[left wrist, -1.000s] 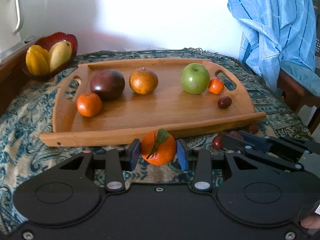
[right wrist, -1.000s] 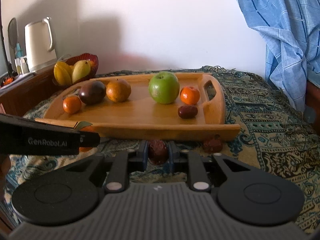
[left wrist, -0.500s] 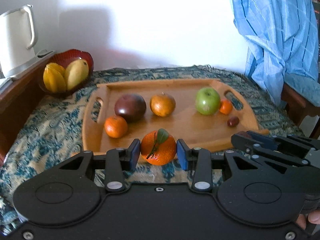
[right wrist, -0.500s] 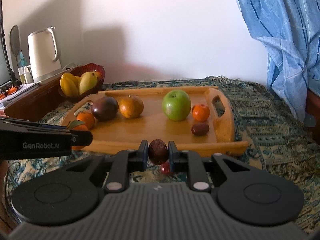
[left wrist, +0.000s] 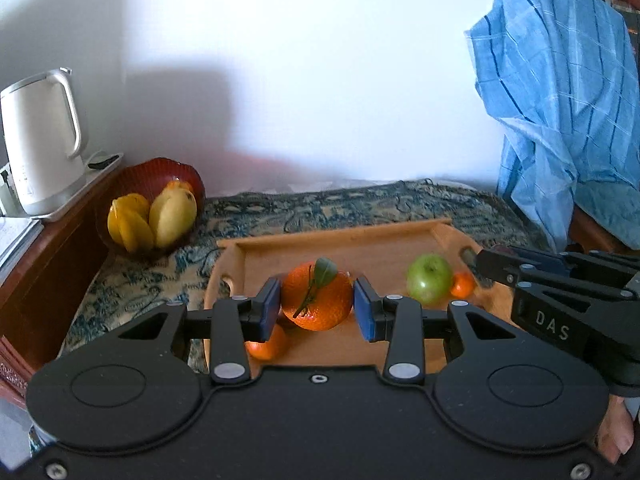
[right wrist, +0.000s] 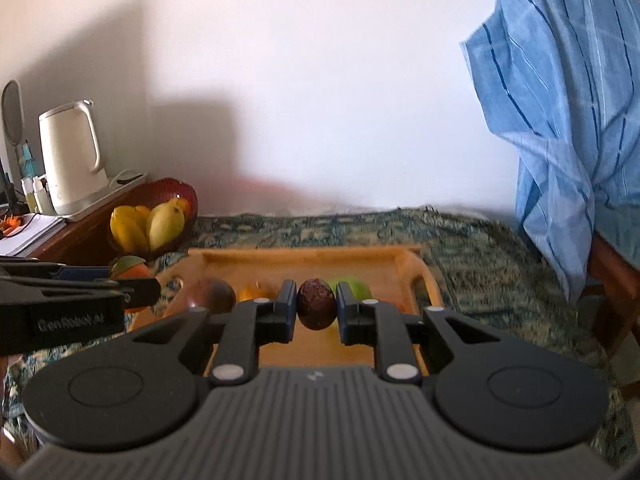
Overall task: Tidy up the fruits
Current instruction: 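Carry the leafy tangerine and date over the tray, then lower both fruits onto the tray and open both tools, then move both tools back toward the dates on the cloth before the tray, then grasp a brown date with left tool while right tool grasps another date, then carry both dates over the tray and lower them beside the apple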
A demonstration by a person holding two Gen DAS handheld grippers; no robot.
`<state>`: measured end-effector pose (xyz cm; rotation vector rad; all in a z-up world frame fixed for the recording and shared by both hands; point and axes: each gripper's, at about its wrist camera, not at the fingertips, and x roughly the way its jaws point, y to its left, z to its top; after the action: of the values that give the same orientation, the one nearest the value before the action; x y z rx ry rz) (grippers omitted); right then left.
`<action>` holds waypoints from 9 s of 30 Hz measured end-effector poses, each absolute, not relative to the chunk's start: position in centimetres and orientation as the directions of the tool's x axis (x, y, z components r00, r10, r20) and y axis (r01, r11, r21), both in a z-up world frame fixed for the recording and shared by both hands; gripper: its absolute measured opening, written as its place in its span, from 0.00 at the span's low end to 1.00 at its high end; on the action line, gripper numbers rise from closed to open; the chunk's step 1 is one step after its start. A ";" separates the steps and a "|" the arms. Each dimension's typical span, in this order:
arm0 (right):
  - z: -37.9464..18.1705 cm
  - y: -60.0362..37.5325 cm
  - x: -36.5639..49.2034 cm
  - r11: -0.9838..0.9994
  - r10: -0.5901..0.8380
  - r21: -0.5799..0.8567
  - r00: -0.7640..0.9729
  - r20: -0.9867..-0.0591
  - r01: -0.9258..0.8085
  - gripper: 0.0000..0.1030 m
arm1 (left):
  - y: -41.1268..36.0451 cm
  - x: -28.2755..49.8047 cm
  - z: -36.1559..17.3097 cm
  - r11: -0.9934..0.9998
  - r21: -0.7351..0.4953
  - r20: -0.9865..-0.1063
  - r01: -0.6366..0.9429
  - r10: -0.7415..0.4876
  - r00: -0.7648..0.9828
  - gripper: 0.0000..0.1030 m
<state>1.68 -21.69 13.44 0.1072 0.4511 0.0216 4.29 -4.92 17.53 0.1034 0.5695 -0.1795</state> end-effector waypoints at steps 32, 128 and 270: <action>6.9 -27.3 18.3 0.958 0.187 0.288 0.744 -0.641 0.007 0.24 | -3.8 23.1 10.7 0.996 -0.042 -0.741 0.080 -0.084 0.666 0.36; 2.5 -32.0 0.7 0.988 0.151 0.073 0.820 -0.551 -0.133 0.78 | -12.6 2.0 3.1 0.984 0.050 -0.618 0.173 -0.106 0.779 0.97; 6.5 -23.0 13.1 0.978 0.170 0.203 0.774 -0.610 -0.055 0.27 | -6.3 14.7 8.0 0.989 -0.007 -0.655 0.146 -0.115 0.747 0.20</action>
<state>13.06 -22.99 6.50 0.1781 0.6751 0.1222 14.71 -6.31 7.96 0.0458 0.7137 -0.1425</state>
